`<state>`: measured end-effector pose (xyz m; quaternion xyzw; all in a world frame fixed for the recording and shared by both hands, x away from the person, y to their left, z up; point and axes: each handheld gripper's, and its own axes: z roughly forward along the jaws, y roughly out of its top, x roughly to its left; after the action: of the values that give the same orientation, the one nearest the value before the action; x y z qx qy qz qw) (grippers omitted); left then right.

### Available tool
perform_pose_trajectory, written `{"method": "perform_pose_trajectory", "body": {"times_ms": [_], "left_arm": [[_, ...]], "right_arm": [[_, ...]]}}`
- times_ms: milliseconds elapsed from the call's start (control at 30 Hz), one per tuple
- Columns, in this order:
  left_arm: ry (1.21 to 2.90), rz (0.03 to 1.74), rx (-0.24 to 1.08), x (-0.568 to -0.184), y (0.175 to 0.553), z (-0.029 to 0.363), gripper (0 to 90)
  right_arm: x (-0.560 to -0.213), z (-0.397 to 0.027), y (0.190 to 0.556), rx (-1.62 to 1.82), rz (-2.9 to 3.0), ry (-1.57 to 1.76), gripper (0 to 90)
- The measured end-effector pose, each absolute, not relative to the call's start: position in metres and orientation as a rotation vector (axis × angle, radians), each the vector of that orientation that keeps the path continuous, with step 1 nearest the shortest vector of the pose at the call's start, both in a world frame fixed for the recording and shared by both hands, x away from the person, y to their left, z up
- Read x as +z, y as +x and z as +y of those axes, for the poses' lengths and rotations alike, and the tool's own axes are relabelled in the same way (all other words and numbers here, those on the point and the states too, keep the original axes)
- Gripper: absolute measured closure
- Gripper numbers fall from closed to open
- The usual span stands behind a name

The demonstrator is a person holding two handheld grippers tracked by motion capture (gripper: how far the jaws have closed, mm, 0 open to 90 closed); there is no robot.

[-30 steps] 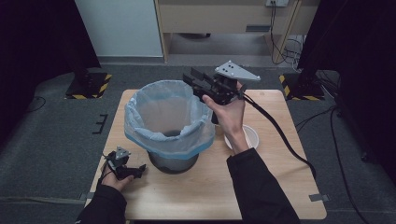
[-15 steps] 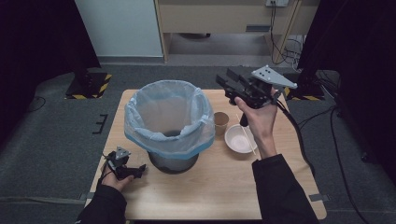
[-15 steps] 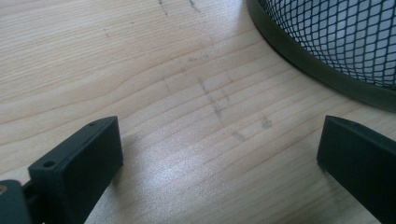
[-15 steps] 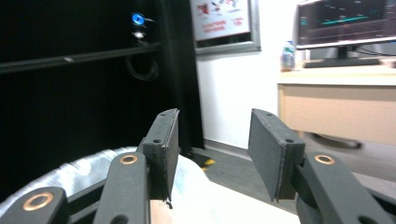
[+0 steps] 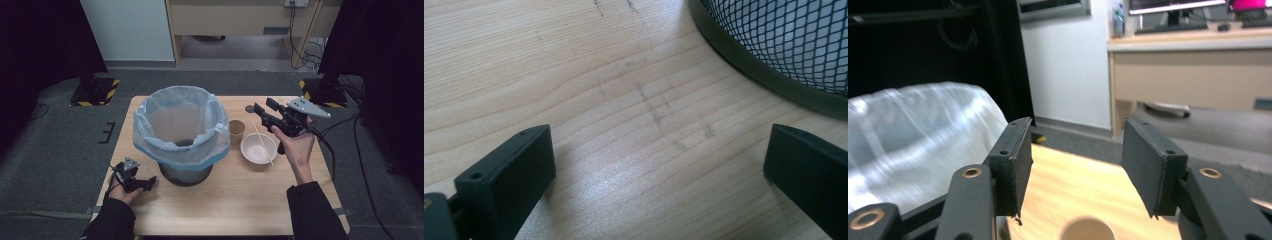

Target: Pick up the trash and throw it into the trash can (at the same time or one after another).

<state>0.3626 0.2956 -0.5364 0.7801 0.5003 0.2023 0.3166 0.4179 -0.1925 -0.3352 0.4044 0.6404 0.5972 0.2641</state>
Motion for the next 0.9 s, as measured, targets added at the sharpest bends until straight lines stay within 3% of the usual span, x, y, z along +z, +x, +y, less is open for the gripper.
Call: {"method": "perform_pose_trajectory", "body": {"times_ms": [533,900], "left_arm": [[2.051,1.319,0.534,-0.537,0.362,0.295,0.0],[2.051,1.319,0.533,-0.536,0.363,0.295,0.0]], "right_arm": [[-0.424,-0.233,0.431,1.365,1.807,1.302,40.8],[-0.468,-0.227,0.436,1.223,1.945,1.356,54.7]]}}
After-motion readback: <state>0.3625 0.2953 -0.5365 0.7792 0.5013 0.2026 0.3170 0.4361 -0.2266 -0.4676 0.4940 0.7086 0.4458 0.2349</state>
